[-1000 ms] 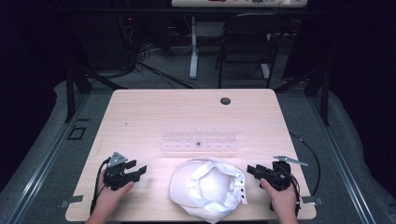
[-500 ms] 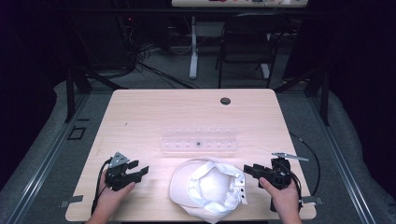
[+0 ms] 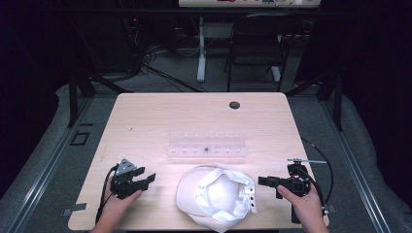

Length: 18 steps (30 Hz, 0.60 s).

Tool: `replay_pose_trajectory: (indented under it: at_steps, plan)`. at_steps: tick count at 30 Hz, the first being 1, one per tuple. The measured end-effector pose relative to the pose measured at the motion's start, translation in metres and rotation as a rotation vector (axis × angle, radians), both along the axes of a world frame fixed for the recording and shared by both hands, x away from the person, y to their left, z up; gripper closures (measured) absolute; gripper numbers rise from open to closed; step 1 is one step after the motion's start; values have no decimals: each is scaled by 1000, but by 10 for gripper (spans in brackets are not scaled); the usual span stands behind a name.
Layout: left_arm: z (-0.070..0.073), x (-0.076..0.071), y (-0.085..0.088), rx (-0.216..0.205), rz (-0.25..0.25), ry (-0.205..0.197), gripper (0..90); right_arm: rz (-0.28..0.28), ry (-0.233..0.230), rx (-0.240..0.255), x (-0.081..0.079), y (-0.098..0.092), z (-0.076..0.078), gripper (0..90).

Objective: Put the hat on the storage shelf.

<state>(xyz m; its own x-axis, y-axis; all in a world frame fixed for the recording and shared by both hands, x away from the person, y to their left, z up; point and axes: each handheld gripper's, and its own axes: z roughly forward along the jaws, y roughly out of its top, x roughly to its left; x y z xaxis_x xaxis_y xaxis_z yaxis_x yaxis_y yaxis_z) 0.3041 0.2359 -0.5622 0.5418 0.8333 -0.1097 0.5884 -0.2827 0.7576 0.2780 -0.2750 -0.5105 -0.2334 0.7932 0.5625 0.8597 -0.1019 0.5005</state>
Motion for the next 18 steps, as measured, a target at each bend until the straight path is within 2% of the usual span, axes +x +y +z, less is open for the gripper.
replay_pose_trajectory:
  at_steps: [4,7,11,18]
  plan:
    - [0,-1,-1,6,3,-5,448,-1,9,5,-3,0,4,453]
    - [0,-1,-1,2,1,-1,449,17,21,-7,-6,2,7,443]
    - [0,-1,-2,10,-6,-3,448,38,41,1,-9,5,10,437]
    - [0,-1,-2,11,-4,-4,448,71,87,15,-9,10,5,433]
